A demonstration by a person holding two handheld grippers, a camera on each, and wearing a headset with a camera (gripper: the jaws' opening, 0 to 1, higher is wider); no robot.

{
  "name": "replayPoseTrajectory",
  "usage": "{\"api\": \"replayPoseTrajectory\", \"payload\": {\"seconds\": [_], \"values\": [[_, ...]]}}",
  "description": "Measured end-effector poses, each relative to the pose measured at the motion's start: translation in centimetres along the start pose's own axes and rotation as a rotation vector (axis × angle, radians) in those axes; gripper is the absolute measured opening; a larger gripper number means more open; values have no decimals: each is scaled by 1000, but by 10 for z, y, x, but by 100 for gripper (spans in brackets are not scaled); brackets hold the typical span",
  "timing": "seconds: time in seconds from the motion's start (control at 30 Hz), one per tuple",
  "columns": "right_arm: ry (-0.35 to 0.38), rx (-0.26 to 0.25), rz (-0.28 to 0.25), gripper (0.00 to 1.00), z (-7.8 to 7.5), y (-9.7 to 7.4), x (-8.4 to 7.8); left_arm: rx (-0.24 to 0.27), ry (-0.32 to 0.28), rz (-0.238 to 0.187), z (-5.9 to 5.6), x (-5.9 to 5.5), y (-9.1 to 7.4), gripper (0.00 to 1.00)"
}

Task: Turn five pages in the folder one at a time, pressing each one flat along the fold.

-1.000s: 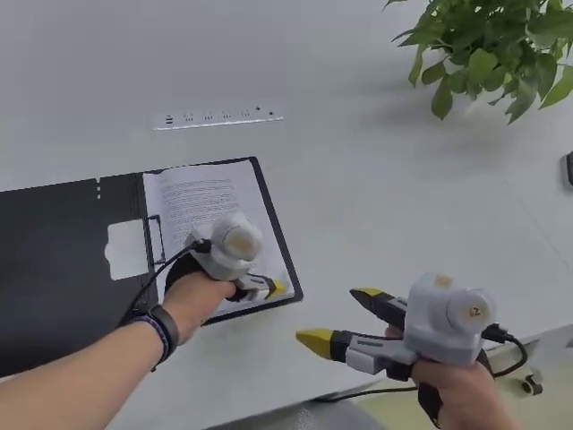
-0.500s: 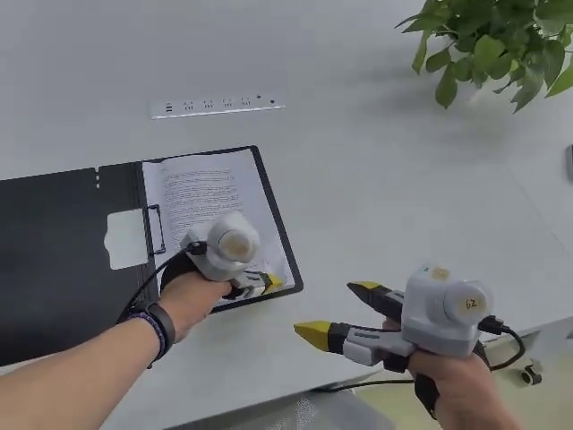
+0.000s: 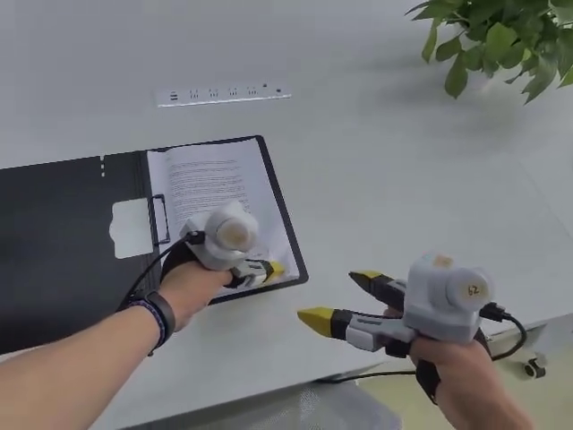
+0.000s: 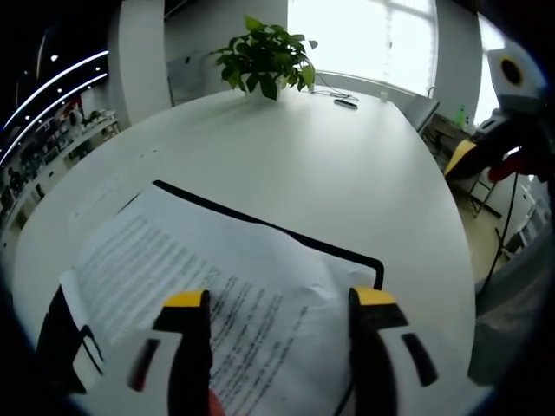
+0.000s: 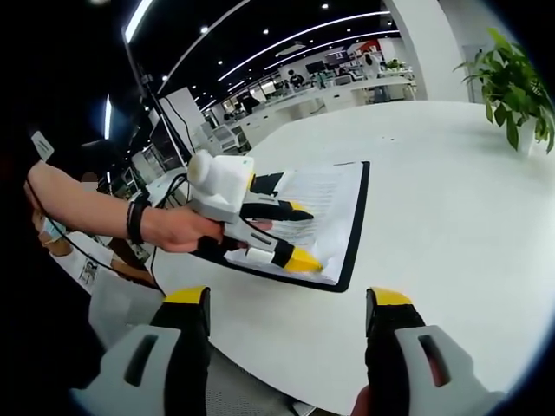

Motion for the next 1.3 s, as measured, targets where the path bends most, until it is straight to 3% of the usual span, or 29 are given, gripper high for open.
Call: {"api": "replayPoseTrajectory", "payload": {"seconds": [0.4,0.9,1.3], "values": [[24,37,-36,69,-18,20,16,17,-19,-15,6,0,1,55],[56,120,-50,63,-44,73,45,28,-30,-34,8,-1,0,50],[145,167,-52,60,-60,105,52,32,-34,-48,9,-1,1,49]]}}
Point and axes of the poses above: the centre of the closed fingertips' face, and the gripper's own axes: y roughly forward along the fingers, z roughly to its left, x roughly out of its top, the point moved 8 cm from there along -y, roughly backward along the fingers, and after that the axes turned 8 degrees about x, right-handed, at the moved point
